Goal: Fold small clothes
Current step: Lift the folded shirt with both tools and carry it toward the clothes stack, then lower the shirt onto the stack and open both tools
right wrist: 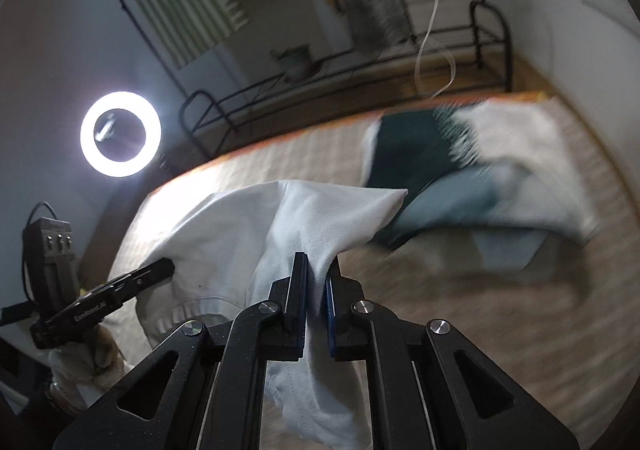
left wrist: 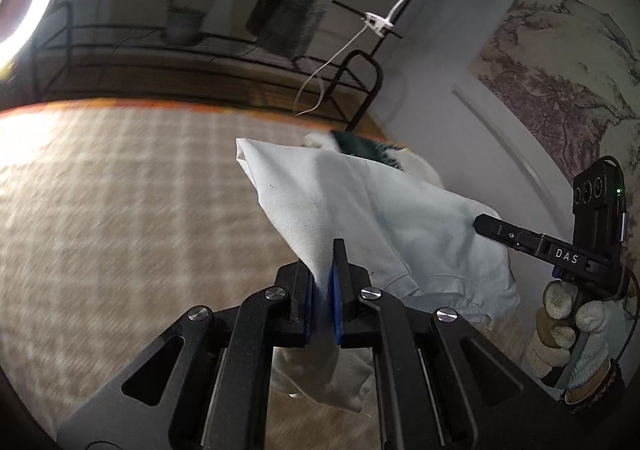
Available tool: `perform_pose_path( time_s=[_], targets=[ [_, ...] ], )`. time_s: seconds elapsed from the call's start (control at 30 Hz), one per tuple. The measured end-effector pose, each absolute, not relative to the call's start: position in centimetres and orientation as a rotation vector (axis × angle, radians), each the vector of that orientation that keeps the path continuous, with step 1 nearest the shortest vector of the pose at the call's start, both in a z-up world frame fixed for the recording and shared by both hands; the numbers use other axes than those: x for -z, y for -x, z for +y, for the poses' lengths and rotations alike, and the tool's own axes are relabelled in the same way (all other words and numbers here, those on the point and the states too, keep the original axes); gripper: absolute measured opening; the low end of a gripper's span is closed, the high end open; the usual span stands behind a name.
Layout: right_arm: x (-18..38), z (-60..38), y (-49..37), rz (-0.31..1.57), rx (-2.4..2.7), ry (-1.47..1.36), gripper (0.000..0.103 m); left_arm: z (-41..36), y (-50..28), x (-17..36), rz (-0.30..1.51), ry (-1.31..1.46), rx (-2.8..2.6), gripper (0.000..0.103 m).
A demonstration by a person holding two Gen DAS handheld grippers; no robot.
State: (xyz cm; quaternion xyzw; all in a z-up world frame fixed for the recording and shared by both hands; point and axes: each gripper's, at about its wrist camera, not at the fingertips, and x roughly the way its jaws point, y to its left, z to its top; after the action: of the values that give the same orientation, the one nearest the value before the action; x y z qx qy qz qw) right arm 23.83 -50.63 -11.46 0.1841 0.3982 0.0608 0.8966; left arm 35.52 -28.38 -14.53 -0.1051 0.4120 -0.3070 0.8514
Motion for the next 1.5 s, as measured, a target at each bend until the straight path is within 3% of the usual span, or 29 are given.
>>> perform_pose_path(
  time_s=[0.3,0.53,0.83,1.0,1.5],
  targets=[
    [9.0,-59.8,-27.8,0.688,0.005,-0.339,0.006,-40.9,-40.9,13.3,0.796,0.181,0.709,0.005],
    [10.4,-64.0,-30.1,0.661,0.057,-0.320,0.006,-46.4,-43.8,15.3,0.774,0.130,0.703,0.005],
    [15.6,-66.1,-31.5,0.782,0.138,-0.318,0.007,-47.9,-45.0,20.6,0.917,0.099,0.672,0.006],
    [16.9,-67.2,-31.1,0.866,0.225,-0.312,0.009,-47.2,-44.9,21.3,0.955,0.083,0.641,0.021],
    [13.0,-65.8,-26.7,0.834,0.286,-0.317,0.010,-43.2,-40.2,17.5,0.908,0.037,0.650,0.023]
  ],
)
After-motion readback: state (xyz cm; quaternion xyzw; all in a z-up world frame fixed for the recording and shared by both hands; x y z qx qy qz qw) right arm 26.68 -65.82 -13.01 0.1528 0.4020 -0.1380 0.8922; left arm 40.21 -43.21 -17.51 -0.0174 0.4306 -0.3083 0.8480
